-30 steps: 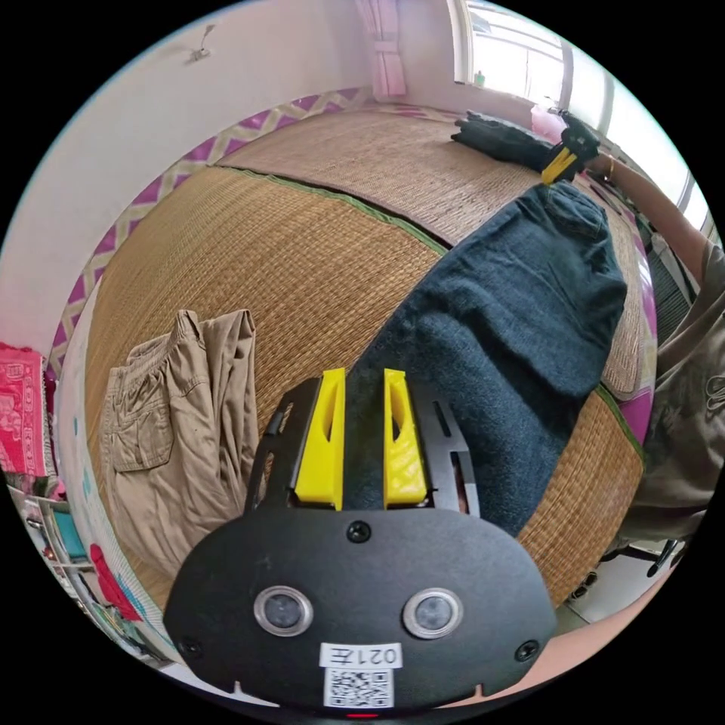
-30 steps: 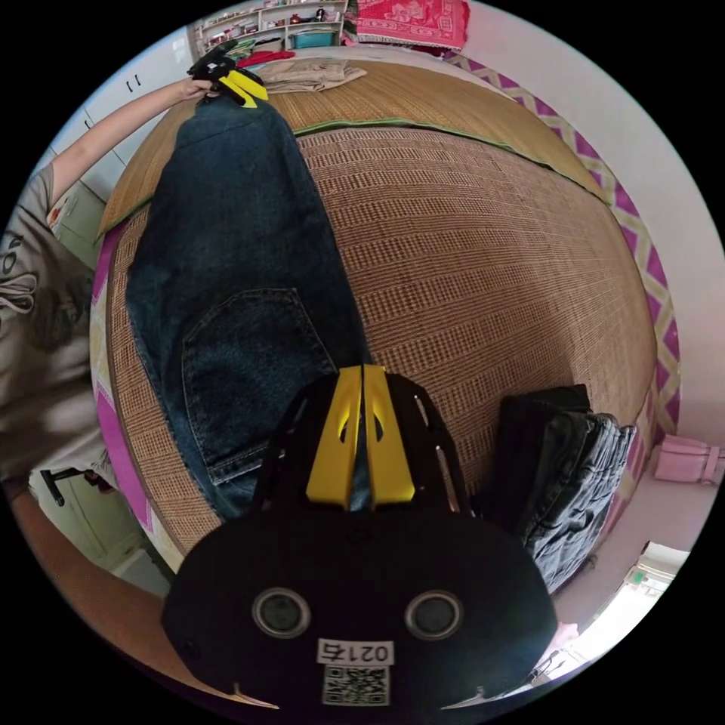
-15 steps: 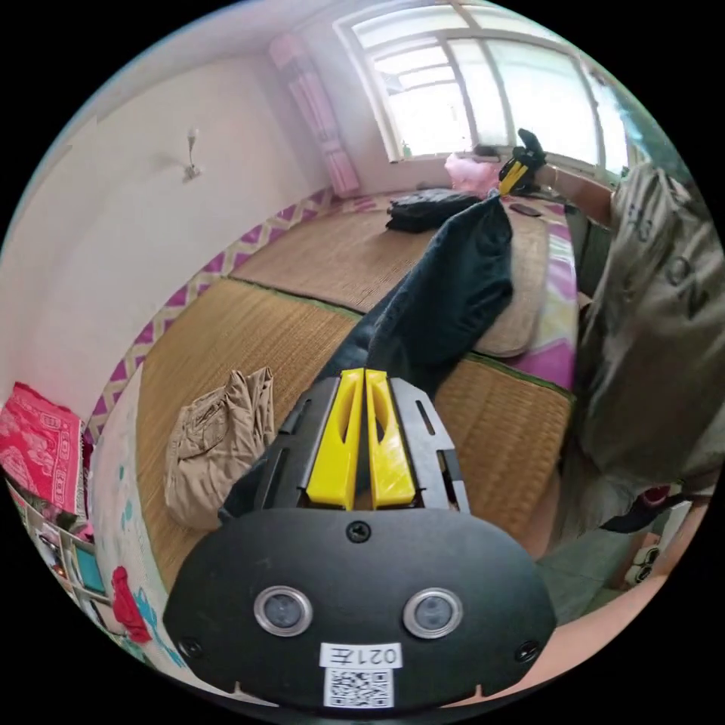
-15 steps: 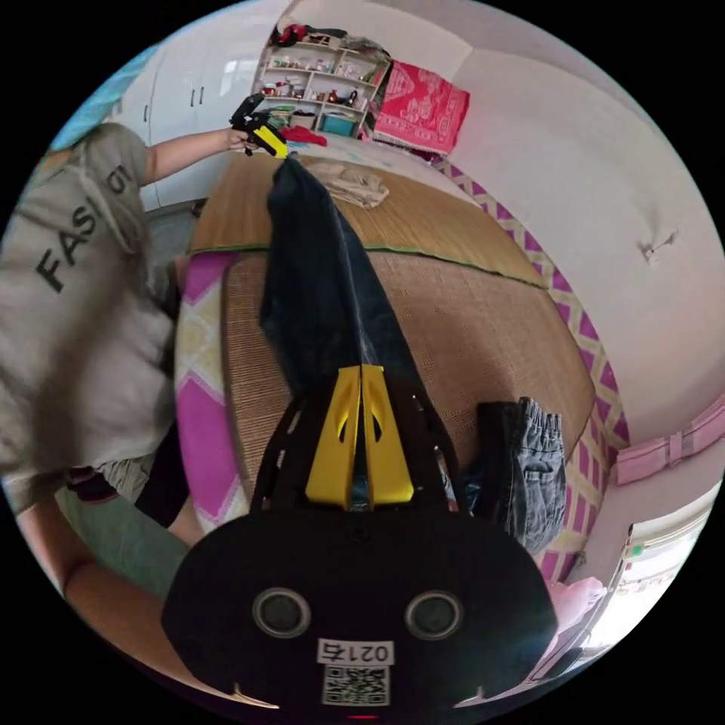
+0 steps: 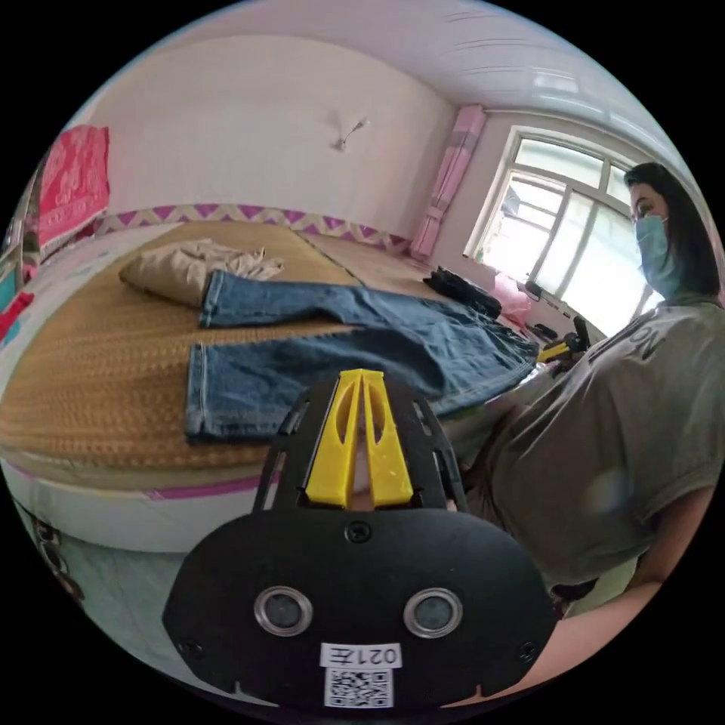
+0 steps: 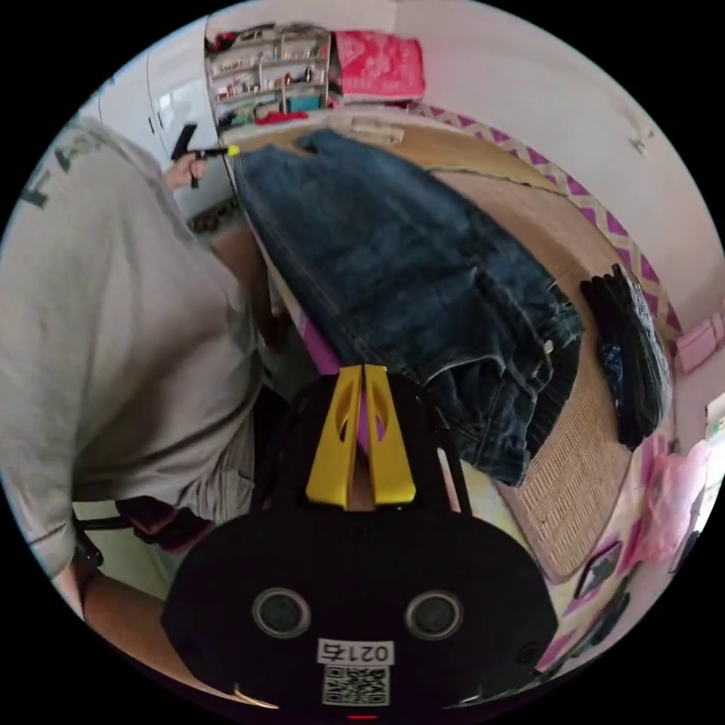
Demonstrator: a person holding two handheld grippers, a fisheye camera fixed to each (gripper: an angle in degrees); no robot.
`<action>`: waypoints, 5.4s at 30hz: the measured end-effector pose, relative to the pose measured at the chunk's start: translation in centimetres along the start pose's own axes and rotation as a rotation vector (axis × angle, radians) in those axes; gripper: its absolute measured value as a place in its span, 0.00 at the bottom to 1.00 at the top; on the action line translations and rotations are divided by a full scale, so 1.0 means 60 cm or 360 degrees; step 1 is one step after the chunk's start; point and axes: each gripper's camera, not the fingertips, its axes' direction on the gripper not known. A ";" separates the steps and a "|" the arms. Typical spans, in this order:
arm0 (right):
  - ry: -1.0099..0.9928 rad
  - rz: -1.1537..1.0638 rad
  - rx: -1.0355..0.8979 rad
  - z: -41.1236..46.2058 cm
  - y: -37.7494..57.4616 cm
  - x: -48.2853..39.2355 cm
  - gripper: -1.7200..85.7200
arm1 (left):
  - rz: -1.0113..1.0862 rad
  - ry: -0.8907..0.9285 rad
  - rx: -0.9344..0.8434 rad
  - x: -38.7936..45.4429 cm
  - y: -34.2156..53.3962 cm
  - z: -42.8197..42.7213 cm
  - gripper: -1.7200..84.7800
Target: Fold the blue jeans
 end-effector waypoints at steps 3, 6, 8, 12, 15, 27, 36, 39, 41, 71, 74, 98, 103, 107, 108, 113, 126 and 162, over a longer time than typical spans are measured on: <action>-0.0210 0.0063 0.0467 -0.094 0.045 0.075 0.09 | 0.0106 -0.0027 -0.0024 0.010 -0.069 -0.003 0.06; 0.0003 0.0452 0.0373 -0.077 0.074 0.190 0.16 | 0.0113 0.0022 -0.0099 0.002 -0.140 0.055 0.11; 0.0053 0.0747 0.0225 -0.036 0.104 0.271 0.17 | 0.0076 0.0113 -0.0198 -0.010 -0.179 0.132 0.11; -0.0251 0.1364 0.0345 0.021 0.232 0.417 0.18 | 0.0031 0.0134 -0.0380 -0.015 -0.200 0.240 0.10; -0.0833 0.1418 0.0446 0.083 0.278 0.470 0.11 | -0.0017 0.0123 -0.0578 -0.018 -0.198 0.309 0.08; -0.0873 0.1612 0.0463 0.075 0.408 0.626 0.06 | -0.0251 0.0270 -0.0765 -0.025 -0.272 0.432 0.01; -0.0714 0.1698 0.0381 0.071 0.510 0.597 0.06 | -0.0016 0.0259 -0.0914 0.064 -0.339 0.539 0.01; -0.0556 0.1628 0.0411 0.033 0.522 0.536 0.06 | -0.0044 0.0308 -0.0895 0.057 -0.317 0.481 0.01; -0.0487 0.1526 0.0496 0.002 0.514 0.482 0.09 | -0.0037 0.0241 -0.0804 0.061 -0.290 0.405 0.01; 0.1000 0.1665 0.0899 0.044 0.363 -0.111 0.11 | -0.0139 -0.0393 0.0420 0.419 -0.017 -0.147 0.16; 0.1076 0.1665 0.0869 0.063 0.362 -0.119 0.10 | -0.0047 -0.0483 0.0231 0.442 -0.029 -0.137 0.15; 0.0307 0.2102 0.0854 0.130 0.412 0.047 0.06 | -0.1282 -0.0242 0.0244 0.252 0.245 -0.092 0.08; 0.0131 0.2137 0.0883 0.130 0.432 0.079 0.08 | -0.1321 -0.0246 0.0245 0.194 0.253 -0.065 0.10; 0.0060 0.2140 0.0850 0.137 0.437 0.099 0.08 | -0.1467 -0.0103 0.0189 0.121 0.258 -0.006 0.08; 0.0022 0.2145 0.0849 0.141 0.439 0.106 0.08 | -0.1470 -0.0103 0.0176 0.115 0.256 0.002 0.07; -0.0011 0.2137 0.0853 0.137 0.446 0.137 0.04 | -0.1569 -0.0016 0.0186 0.072 0.289 0.049 0.01; -0.0669 0.1928 0.1216 -0.003 0.402 0.338 0.02 | -0.1169 0.0121 0.0193 0.082 0.142 -0.001 0.01; 0.0002 0.0397 0.0022 0.202 -0.171 0.180 0.01 | -0.0784 -0.0209 -0.0245 -0.106 0.073 0.414 0.02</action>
